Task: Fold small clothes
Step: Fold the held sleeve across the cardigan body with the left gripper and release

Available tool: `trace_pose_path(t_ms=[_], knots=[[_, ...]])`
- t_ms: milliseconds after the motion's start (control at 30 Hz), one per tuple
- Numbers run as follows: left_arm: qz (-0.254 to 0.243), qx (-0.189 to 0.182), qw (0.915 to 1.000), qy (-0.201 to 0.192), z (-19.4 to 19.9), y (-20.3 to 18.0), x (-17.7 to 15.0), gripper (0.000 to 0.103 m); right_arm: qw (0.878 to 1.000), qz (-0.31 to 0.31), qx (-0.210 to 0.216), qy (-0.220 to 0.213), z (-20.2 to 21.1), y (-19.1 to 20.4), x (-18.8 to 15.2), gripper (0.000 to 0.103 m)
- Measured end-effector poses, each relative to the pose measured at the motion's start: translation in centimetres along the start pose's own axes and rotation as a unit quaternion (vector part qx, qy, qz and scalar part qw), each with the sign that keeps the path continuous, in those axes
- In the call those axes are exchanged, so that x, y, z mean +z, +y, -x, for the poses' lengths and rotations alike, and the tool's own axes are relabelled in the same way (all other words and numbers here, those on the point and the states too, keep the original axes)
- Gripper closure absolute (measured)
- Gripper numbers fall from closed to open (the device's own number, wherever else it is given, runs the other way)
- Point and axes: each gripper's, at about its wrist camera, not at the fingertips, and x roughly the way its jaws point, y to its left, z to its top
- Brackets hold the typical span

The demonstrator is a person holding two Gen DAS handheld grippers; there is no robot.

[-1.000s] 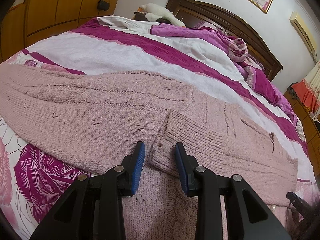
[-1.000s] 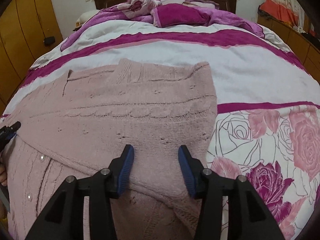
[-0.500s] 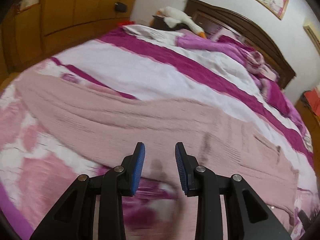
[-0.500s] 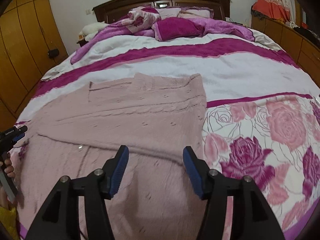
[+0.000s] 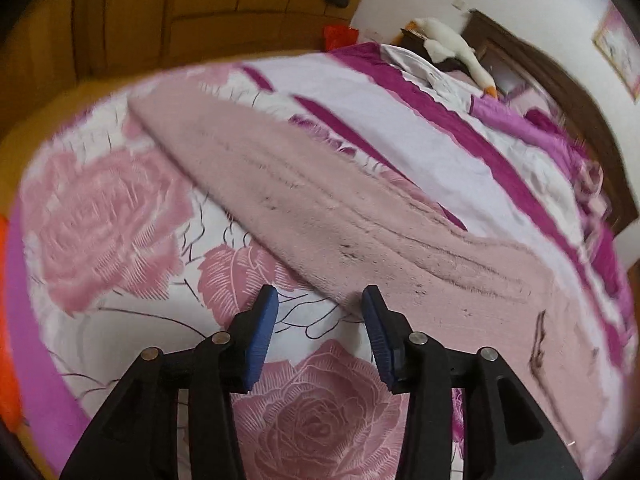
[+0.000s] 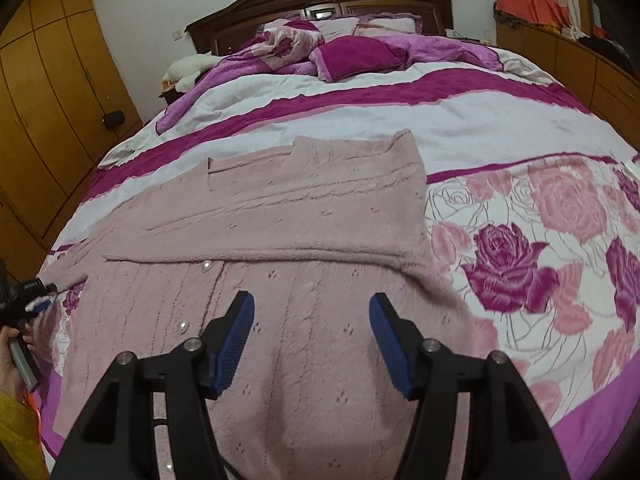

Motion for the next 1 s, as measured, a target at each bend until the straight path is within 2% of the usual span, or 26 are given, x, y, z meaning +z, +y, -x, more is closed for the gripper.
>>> trace_pose_path(t_ms=[100, 200, 367, 567, 633, 667, 700, 833, 1000], knots=[[0.047, -0.048, 0.9976, -0.018, 0.0, 1.3, 0.0, 0.073, 1.0, -0.015, 0.002, 0.001, 0.1, -0.1, -0.6, 0.04], [0.089, -0.087, 0.9918, -0.03, -0.5, 2.3, 0.5, 0.072, 1.0, -0.024, 0.0, 0.006, 0.0, -0.2, -1.1, 0.04], [0.113, -0.1, 0.9877, -0.042, -1.5, 2.9, 1.7, 0.072, 1.0, -0.027, -0.007, 0.01, -0.1, -0.3, -1.6, 0.04], [0.075, -0.075, 0.9932, -0.048, -2.6, 1.5, 2.9, 0.073, 0.999, -0.033, -0.009, 0.011, -0.5, -0.5, -1.8, 0.04], [0.049, -0.086, 0.9941, -0.044, -2.8, 0.9, 3.1, 0.099, 0.999, -0.036, -0.008, 0.012, -0.6, -0.6, -1.9, 0.04], [0.031, -0.102, 0.994, -0.027, -3.1, 0.5, 3.3, 0.103, 0.999, -0.036, -0.008, 0.012, -0.6, -0.6, -1.9, 0.04], [0.025, -0.108, 0.9935, -0.024, -3.0, 0.3, 3.4, 0.103, 0.999, -0.037, -0.007, 0.011, -0.6, -0.7, -2.0, 0.04], [-0.016, -0.131, 0.9898, -0.053, -0.8, -1.0, 3.6, 0.103, 0.999, -0.036, -0.004, 0.003, -0.4, -0.8, -1.9, 0.04], [-0.077, -0.169, 0.9787, -0.087, 2.9, -4.6, 3.9, 0.103, 0.999, -0.04, 0.0, -0.002, -0.2, -1.1, -1.9, 0.04]])
